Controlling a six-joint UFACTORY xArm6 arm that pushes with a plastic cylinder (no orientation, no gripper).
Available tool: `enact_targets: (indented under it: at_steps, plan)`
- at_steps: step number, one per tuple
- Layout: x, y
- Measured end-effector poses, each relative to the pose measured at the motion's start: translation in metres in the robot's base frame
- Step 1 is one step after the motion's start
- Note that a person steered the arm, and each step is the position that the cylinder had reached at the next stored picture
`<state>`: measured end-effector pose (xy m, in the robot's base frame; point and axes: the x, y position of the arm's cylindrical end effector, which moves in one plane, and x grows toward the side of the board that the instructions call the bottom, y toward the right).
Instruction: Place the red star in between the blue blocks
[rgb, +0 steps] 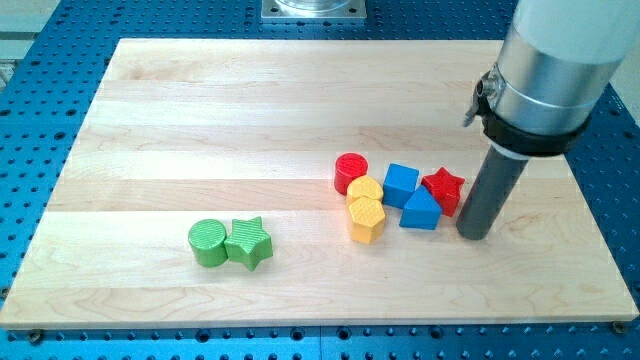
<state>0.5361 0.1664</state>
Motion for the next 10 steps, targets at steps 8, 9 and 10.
enact_targets:
  at_steps: [8, 9, 10]
  plan:
    - [-0.052, -0.006]
    - [-0.039, -0.038]
    - [-0.036, -0.032]
